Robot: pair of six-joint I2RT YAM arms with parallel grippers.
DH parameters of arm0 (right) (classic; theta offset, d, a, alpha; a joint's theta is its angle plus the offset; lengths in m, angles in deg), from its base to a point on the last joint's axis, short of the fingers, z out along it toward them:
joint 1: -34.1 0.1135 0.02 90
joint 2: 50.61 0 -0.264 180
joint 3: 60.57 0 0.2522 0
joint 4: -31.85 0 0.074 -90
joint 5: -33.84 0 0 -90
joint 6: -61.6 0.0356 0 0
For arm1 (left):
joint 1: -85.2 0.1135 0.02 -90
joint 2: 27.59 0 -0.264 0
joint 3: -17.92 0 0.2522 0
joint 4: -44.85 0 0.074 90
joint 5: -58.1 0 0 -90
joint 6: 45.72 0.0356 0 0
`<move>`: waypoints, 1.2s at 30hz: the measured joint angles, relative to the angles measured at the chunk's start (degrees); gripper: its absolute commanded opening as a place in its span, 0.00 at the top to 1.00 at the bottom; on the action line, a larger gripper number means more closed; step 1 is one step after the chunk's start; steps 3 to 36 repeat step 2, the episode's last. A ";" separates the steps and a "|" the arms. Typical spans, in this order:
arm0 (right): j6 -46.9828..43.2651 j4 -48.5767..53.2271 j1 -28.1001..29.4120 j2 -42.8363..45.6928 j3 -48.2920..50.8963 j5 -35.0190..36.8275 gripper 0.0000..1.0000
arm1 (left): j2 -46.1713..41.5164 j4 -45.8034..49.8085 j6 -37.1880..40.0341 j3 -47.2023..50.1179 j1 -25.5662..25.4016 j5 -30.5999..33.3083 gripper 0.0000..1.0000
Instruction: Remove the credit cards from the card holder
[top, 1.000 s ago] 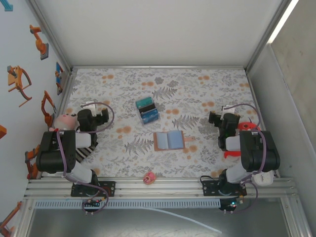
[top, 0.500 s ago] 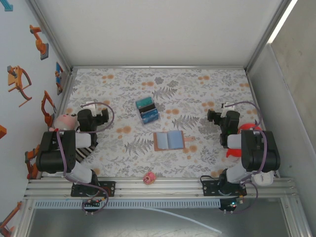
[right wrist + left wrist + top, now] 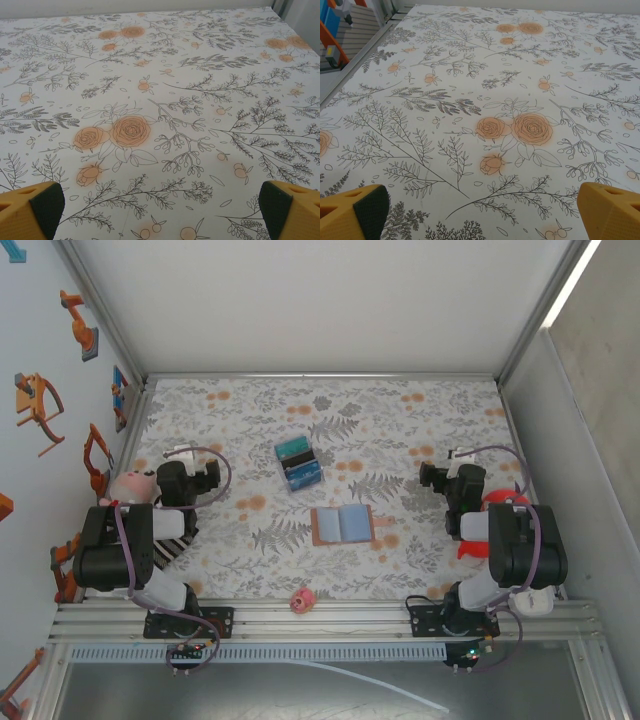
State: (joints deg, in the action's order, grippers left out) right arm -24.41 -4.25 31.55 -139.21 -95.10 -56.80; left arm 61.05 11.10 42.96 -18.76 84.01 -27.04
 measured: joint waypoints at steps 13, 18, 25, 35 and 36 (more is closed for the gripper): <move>0.02 0.00 0.00 0.00 0.00 0.00 0.01 | 0.00 0.00 0.00 0.00 0.00 0.00 0.03; 0.02 0.00 0.00 0.00 0.00 0.00 0.01 | 0.00 0.00 0.00 0.00 0.00 0.00 0.03; 0.02 0.00 0.00 0.00 0.00 0.00 0.01 | 0.00 0.00 0.00 0.00 0.00 0.00 0.03; 0.02 0.00 0.00 0.00 0.00 0.00 0.01 | 0.00 0.00 0.00 0.00 0.00 0.00 0.03; 0.02 0.00 0.00 0.00 0.00 0.00 0.01 | 0.00 0.00 0.00 0.00 0.00 0.00 0.03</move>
